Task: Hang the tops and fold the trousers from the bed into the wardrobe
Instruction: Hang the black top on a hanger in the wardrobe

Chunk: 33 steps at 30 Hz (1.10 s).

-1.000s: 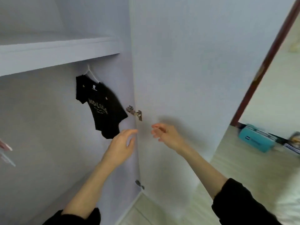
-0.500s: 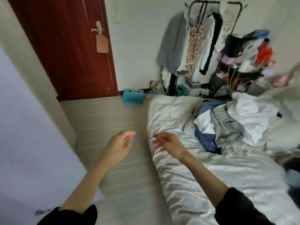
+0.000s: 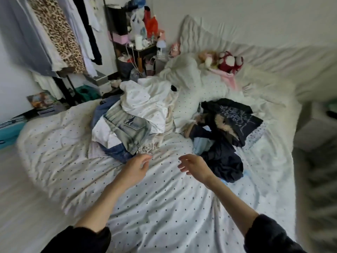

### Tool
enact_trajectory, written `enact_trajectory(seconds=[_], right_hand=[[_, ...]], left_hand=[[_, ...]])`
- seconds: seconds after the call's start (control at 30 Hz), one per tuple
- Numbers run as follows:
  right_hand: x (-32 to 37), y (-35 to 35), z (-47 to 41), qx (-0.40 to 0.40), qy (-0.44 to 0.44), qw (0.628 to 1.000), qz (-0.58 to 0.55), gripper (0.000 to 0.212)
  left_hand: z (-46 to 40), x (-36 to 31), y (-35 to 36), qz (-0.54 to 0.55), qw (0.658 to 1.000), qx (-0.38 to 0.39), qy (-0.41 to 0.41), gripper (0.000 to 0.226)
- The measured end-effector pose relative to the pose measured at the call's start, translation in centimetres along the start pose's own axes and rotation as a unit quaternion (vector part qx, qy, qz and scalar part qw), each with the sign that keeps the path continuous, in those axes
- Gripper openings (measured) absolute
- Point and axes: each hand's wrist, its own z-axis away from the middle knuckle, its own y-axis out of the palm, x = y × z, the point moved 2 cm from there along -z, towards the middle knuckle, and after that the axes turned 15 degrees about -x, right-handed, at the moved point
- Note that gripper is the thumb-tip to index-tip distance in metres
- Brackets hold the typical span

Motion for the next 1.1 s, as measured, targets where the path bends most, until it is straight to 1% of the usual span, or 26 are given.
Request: enact_trajectory(seconds=[0.13,0.2,0.27,0.4,0.47,0.53,0.6,0.63,0.67,0.73,0.77,0.87,0.9,0.97,1.03,1.07,1.1], right_hand=[[-4.3,-4.4,-6.2,-0.087,0.043,0.993,0.068,0.025],[-5.3,-5.3,-7.8,-0.118,0.038,0.985,0.123,0.026],[-6.9,-6.6,-10.6,-0.164,0.066,0.972,0.154,0.030],[-10.2,-8.8,-15.0,-0.268,0.102,0.921,0.265,0.048],[-11.6,-9.5,-16.5,-0.293,0.126,0.907,0.275,0.060],[-13.3,-9.8,-18.0,-0.276,0.149,0.910,0.271,0.066],[-14.4,-9.8,-18.9,-0.256,0.160,0.918,0.258,0.056],[-14.6,-9.7,-18.9,-0.263,0.157,0.921,0.241,0.047],[-14.7,-9.4,-18.8,-0.280,0.152,0.923,0.216,0.038],[-14.3,-8.5,-17.9,-0.298,0.132,0.927,0.184,0.027],[-14.0,-7.9,-17.2,-0.295,0.116,0.932,0.175,0.025],[-13.2,-6.5,-14.7,-0.257,0.063,0.950,0.165,0.022],[-12.9,-6.1,-13.8,-0.238,0.048,0.956,0.165,0.021],[-12.5,-5.7,-11.7,-0.198,0.021,0.965,0.171,0.020],[-12.1,-5.4,-9.9,-0.177,0.004,0.969,0.174,0.019],[-11.9,-5.4,-9.0,-0.171,0.001,0.970,0.174,0.019],[-11.9,-5.4,-8.2,-0.170,0.003,0.970,0.171,0.020]], left_hand=[[-6.8,-1.0,8.4,-0.021,0.994,0.101,0.030,0.031],[-8.1,-1.1,10.1,-0.043,0.991,0.121,0.041,0.032],[-10.7,-0.5,13.2,-0.060,0.985,0.154,0.041,0.035],[-14.6,1.2,18.3,-0.089,0.968,0.233,0.028,0.042],[-15.6,2.4,20.7,-0.106,0.958,0.265,0.030,0.045],[-15.9,3.8,22.7,-0.130,0.942,0.309,0.033,0.047],[-15.4,5.1,23.5,-0.146,0.914,0.377,0.029,0.036],[-15.2,5.8,23.9,-0.144,0.903,0.404,0.030,0.027],[-15.1,6.4,24.1,-0.134,0.899,0.416,0.033,0.020],[-15.2,6.6,23.7,-0.124,0.905,0.407,0.010,0.018],[-15.3,6.2,23.3,-0.105,0.913,0.395,-0.021,0.022],[-16.3,2.7,22.7,-0.001,0.945,0.312,-0.095,0.034],[-16.5,1.0,22.5,0.042,0.948,0.291,-0.117,0.037],[-16.7,-2.5,22.6,0.119,0.938,0.284,-0.162,0.047],[-16.0,-5.1,23.4,0.172,0.909,0.304,-0.225,0.066],[-15.4,-6.0,23.9,0.178,0.902,0.309,-0.242,0.071],[-14.7,-6.6,24.4,0.167,0.904,0.309,-0.245,0.068]])
